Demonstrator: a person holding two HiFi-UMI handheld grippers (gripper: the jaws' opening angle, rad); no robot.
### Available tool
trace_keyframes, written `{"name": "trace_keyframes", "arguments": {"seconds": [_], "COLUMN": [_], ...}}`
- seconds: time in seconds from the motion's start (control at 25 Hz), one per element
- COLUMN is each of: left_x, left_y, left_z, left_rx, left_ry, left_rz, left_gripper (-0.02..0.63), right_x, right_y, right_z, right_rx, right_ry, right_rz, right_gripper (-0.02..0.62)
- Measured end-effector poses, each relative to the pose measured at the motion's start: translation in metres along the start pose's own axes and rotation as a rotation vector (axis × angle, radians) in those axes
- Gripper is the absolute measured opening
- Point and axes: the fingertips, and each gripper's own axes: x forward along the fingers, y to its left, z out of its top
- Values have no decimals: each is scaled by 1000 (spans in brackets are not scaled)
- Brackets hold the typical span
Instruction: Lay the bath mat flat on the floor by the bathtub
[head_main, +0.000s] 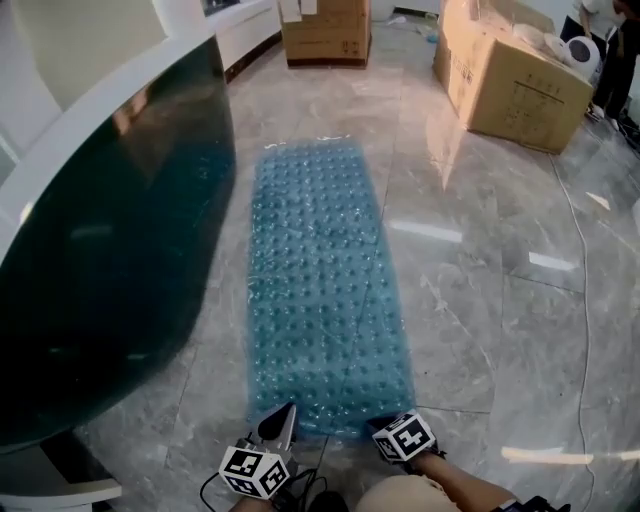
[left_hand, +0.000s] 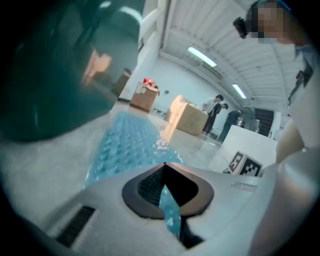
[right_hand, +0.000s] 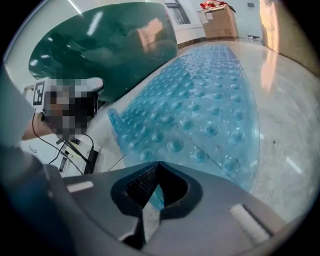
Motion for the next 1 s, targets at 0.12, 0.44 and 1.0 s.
{"name": "trace_keyframes", "arguments": {"seconds": [0.12,0.44,1.0], "left_x": [1,4,-36], "left_y": [-28,-80,-104], "left_z": [64,186,254], "left_rx": [127,294,238], "left_ry": [-145,-361,-562], "left_rz": [-22,9,135], "left_gripper": [6,6,5], "right_x": [-23,-171,-308], "right_y": [-2,37,140], "right_z": [35,208,283], "right_rx": [-60,-267,-503], "right_ry": [-144,-719,-1122], "right_rz": [10,-13,-166], "right_gripper": [9,9,9]}}
